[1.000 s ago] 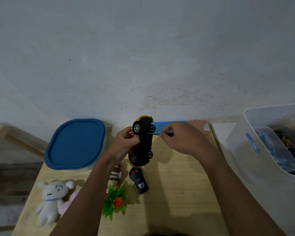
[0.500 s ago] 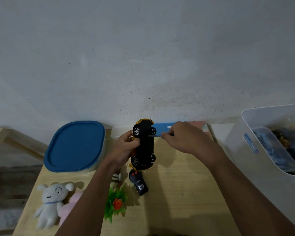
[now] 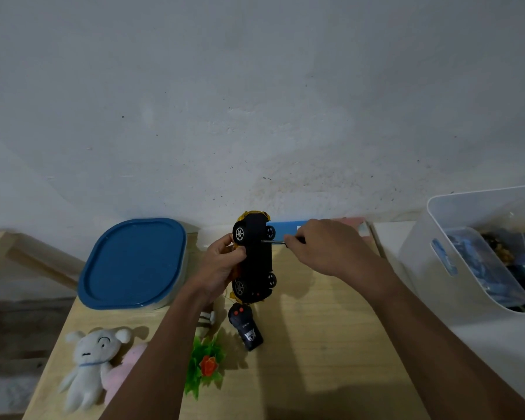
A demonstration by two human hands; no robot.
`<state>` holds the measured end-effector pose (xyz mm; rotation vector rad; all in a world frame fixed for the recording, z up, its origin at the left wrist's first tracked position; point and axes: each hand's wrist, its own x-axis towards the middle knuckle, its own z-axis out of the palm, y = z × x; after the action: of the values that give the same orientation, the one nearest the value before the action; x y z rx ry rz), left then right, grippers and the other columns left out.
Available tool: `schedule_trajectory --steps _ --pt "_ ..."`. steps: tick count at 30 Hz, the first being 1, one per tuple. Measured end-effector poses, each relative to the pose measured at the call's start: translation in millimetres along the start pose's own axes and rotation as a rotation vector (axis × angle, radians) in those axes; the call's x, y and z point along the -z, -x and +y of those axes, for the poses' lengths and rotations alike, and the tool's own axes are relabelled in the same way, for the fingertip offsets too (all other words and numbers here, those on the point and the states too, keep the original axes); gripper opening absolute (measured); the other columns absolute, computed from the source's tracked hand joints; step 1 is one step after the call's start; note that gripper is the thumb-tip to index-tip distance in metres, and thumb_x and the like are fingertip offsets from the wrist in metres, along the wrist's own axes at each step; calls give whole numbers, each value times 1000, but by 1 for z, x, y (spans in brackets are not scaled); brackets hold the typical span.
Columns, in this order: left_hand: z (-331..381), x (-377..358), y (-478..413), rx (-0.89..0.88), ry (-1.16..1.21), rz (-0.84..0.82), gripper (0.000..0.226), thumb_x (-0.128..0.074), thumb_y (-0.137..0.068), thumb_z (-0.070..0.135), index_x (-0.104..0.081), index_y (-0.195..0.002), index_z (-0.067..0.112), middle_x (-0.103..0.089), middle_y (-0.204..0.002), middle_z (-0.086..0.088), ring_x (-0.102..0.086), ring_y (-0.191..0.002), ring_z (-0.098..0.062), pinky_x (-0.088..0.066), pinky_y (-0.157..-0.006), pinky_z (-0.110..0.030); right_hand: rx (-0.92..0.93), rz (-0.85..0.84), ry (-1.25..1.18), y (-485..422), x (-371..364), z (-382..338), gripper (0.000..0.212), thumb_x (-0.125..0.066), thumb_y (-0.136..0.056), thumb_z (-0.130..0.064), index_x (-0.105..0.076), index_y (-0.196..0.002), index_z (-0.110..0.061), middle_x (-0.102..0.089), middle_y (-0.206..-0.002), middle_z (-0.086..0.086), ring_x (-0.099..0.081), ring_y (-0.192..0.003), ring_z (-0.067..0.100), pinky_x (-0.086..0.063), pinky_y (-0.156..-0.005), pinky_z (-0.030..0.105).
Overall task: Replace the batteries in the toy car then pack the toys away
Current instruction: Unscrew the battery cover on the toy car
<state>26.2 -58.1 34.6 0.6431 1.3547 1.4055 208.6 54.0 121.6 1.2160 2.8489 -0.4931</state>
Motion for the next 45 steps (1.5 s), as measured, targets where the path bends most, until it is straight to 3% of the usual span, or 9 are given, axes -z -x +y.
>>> schedule_trajectory --steps 6,14,18,21,29,34,36,40,45 --pt "4 6 1 -22 -1 8 38 -63 -78 15 -63 -115 9 -73 -94 -7 -71 -88 -21 -57 -72 -32 37 48 -131 3 3 -4 30 -61 -86 -57 -68 -101 -32 -68 -93 -10 -54 -69 6 -35 -52 18" --pt "17 7 2 -51 -28 -10 51 -70 -73 21 -60 -120 4 -72 -95 -6 -70 -90 -21 -57 -73 -31 -17 -64 -209 -4 5 -4 48 -45 -97 -43 -49 -60 -13 -40 -49 -1 -37 -44 14 -28 -47 27" --pt "23 12 2 -68 -68 -3 71 -73 -64 33 -56 -125 1 -68 -99 -13 -68 -92 -24 -56 -77 -35 36 -55 -255 -5 9 -7 33 -56 -92 -49 -69 -84 -20 -66 -75 -3 -57 -63 13 -42 -57 29" --pt "25 15 4 -77 -55 -7 71 -73 -63 33 -57 -125 2 -68 -99 -12 -68 -93 -24 -56 -78 -35 52 30 -256 -6 12 -9 20 -66 -84 -51 -69 -96 -36 -64 -90 -15 -58 -77 8 -45 -65 28" --pt "30 18 6 -95 -58 3 65 -71 -67 33 -59 -124 6 -70 -94 -5 -69 -91 -20 -55 -76 -32 18 32 -172 -9 14 -17 47 -44 -97 -45 -69 -73 -12 -51 -55 -2 -42 -47 13 -29 -47 26" --pt "33 18 9 -108 -50 12 60 -71 -65 31 -60 -118 5 -71 -87 -1 -69 -83 -17 -56 -70 -29 125 104 -233 -1 23 -21 22 -61 -90 -44 -69 -110 -39 -68 -107 -16 -62 -96 7 -45 -73 26" --pt "34 18 9 -110 -45 14 60 -71 -66 31 -60 -119 6 -71 -90 -3 -69 -86 -18 -56 -72 -30 90 68 -272 -3 21 -22 25 -62 -88 -50 -72 -104 -35 -71 -101 -12 -64 -91 8 -49 -72 26" --pt "36 17 9 -121 -46 30 59 -71 -68 31 -61 -120 7 -72 -94 -5 -69 -90 -22 -56 -75 -33 -40 -23 -323 -12 19 -24 67 -45 -92 -62 -61 -65 -3 -58 -60 14 -47 -49 21 -39 -53 28" --pt "40 18 10 -130 -41 37 58 -70 -69 32 -61 -121 7 -71 -98 -8 -69 -93 -23 -56 -76 -33 55 64 -354 -11 28 -25 35 -64 -87 -48 -72 -81 -15 -68 -72 1 -64 -60 16 -56 -63 35"
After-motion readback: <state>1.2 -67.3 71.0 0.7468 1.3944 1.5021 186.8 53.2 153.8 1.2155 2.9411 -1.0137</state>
